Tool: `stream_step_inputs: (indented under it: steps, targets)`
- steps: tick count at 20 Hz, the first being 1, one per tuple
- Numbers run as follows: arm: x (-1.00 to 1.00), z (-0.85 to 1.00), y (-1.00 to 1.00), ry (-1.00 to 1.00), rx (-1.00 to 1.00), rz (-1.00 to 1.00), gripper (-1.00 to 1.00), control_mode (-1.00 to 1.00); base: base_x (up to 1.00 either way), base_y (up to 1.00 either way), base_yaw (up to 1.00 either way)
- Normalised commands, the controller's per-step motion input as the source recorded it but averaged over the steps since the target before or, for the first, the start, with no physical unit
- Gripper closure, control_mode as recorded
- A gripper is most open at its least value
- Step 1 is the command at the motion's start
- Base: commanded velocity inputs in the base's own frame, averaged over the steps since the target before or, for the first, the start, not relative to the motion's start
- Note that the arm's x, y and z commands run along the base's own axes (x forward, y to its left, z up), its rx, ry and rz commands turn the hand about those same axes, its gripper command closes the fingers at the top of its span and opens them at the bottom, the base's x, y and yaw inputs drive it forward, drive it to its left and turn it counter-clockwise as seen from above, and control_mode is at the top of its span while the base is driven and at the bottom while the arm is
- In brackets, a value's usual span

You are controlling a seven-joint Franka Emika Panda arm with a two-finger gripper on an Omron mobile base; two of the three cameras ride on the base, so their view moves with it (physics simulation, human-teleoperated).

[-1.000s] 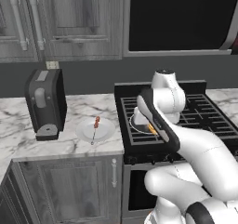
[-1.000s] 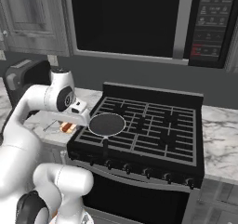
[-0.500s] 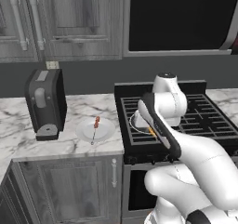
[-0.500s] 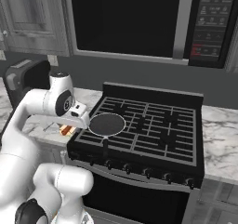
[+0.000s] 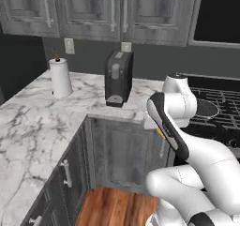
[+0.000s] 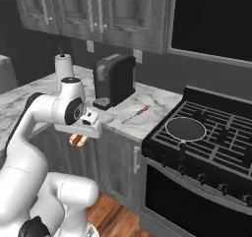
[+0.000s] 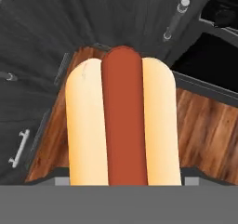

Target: Place the cold items (mango and lime) from the fridge in one tupperware on the dining counter. Place the warm items (hot dog and kebab skewer) in the stove area in another tupperware.

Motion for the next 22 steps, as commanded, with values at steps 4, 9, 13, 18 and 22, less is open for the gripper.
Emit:
stream_step_inputs:
  steps: [4,9,13,18,22]
  targets:
    - [0.00,0.00,0.00,0.00,0.00,0.00,1.00,1.00,-0.09,0.83,0.95]
    - [0.00,0.00,0.00,0.00,0.00,0.00,1.00,1.00,-0.05,0.56,1.00]
    - [0.00,0.00,0.00,0.00,0.00,0.00,1.00,1.00,0.02,0.39,0.96]
    - [0.00,0.00,0.00,0.00,0.00,0.00,1.00,1.00,0.01,0.62,0.85]
    - [0.00,0.00,0.00,0.00,0.00,0.00,1.00,1.00,0.00,0.46,0.81]
